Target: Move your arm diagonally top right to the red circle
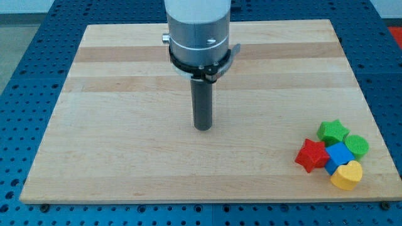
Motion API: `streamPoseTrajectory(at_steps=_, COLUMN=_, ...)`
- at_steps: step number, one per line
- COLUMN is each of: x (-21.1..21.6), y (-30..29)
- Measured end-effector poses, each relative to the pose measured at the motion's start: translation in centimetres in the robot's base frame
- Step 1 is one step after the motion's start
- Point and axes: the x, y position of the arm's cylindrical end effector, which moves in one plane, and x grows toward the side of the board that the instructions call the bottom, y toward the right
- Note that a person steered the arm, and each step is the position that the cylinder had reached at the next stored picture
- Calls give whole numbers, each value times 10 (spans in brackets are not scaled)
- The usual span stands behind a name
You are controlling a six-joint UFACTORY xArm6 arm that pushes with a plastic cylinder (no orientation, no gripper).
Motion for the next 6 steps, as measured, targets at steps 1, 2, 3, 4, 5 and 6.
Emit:
streamPoseTrajectory(at_steps=1, x=0, y=36)
streamPoseTrajectory(at_steps=2, x=-11, y=120)
streamPoseTrajectory(at_steps=3, x=-78, y=168)
streamPoseTrajectory(at_steps=4, x=-166, y=170)
streamPoseTrajectory(at_steps=5, x=-266, y=145)
streamPoseTrajectory(at_steps=6, x=-304, y=115)
